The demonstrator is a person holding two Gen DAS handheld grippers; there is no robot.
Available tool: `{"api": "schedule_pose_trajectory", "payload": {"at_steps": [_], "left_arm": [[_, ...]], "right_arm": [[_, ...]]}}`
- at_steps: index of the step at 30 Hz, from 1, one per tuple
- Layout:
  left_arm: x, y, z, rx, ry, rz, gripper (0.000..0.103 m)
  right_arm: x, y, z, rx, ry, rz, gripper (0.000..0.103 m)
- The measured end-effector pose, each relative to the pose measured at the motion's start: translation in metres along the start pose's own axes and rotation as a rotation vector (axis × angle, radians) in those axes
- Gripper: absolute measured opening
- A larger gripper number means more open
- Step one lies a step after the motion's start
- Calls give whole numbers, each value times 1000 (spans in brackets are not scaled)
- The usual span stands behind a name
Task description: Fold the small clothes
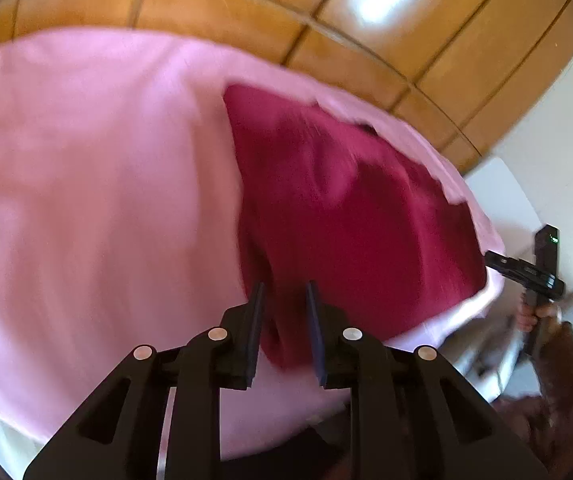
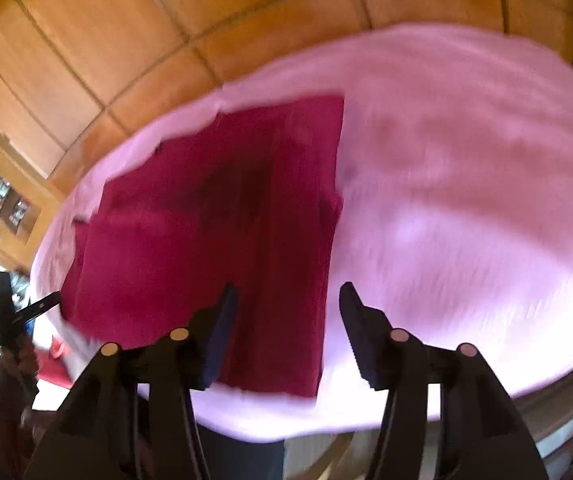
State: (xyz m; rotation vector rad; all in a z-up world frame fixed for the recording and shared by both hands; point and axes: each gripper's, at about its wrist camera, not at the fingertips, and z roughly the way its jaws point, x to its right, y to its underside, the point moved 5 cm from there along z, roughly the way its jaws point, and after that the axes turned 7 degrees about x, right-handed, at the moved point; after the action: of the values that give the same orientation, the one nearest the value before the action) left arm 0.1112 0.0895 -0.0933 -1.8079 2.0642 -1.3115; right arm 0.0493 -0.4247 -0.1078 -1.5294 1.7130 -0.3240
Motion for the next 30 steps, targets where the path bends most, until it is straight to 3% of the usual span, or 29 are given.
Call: {"api": "schedule_pose_trajectory", "payload": {"at_steps": [3, 7, 11, 15, 17, 18, 20, 22, 24, 27, 30], "left_arm": [[-4, -28, 11, 50, -10, -1, 19], [-8, -51, 36, 58, -6, -7, 19], [-14, -60, 50, 55, 39, -48, 19], [-13, -64, 64, 27, 111, -87, 19], [-12, -64, 65, 34, 121, -98, 37], [-13, -64, 63, 46, 126, -118, 53], [-15, -65, 59, 62, 170, -165, 59], [-16, -67, 57, 76, 172, -179, 59], [-13, -67, 57, 73, 143, -132, 59], [-4, -65, 64, 53, 122, -57, 57], [2, -63, 79, 33, 74, 20, 29]], "right_arm": [[1, -23, 16, 33, 36, -20, 53], [-1, -44, 45, 43, 64, -42, 51], [-1, -48, 66, 19, 98, -63, 32], [2, -46, 60, 25, 99, -60, 16], [2, -46, 57, 31, 90, -47, 9], [2, -46, 55, 33, 85, -45, 9], [-3, -45, 57, 29, 87, -60, 9], [-4, -45, 59, 26, 74, -57, 16], [-2, -49, 57, 40, 52, -16, 52], [-3, -52, 49, 66, 57, -23, 59], [-4, -49, 53, 46, 83, -44, 59]]}}
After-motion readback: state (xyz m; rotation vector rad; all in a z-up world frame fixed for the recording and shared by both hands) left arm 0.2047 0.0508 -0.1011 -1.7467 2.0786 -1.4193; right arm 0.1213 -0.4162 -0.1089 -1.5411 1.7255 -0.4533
